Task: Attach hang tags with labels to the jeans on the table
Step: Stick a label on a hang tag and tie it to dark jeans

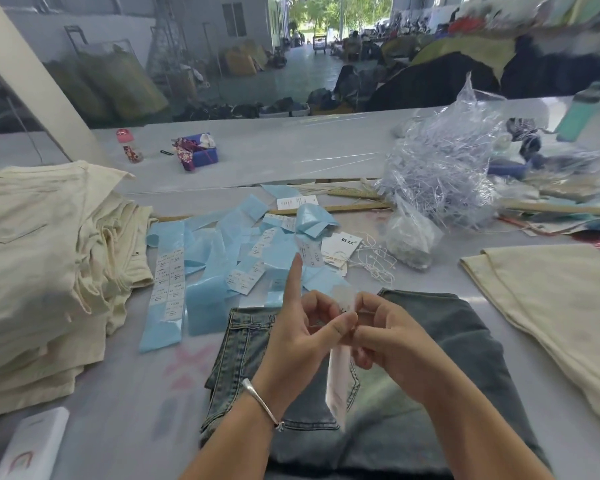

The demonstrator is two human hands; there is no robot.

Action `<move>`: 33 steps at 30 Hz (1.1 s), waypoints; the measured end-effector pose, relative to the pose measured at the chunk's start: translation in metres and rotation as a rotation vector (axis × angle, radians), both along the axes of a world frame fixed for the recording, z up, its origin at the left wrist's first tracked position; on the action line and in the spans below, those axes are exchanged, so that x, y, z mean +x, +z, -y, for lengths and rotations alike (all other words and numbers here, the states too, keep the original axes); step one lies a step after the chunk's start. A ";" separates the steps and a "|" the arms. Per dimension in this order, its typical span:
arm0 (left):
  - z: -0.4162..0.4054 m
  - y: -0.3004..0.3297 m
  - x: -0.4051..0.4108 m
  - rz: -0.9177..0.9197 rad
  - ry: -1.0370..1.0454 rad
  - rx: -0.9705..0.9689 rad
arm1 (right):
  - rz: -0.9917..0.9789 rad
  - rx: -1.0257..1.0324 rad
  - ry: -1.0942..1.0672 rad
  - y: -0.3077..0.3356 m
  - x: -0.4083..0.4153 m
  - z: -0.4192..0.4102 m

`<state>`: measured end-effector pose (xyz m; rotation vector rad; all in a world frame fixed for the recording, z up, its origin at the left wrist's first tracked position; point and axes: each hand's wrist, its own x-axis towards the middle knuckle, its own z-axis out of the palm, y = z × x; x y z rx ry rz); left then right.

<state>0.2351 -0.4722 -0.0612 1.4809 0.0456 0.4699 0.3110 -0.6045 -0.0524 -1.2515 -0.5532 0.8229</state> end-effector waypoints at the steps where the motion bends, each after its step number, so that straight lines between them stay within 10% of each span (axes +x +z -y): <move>1: 0.001 0.000 0.000 0.000 -0.016 -0.029 | -0.004 0.014 0.034 0.001 0.000 0.004; 33: -0.011 -0.004 0.024 0.007 -0.101 -0.217 | -0.047 0.169 0.030 -0.012 0.021 -0.006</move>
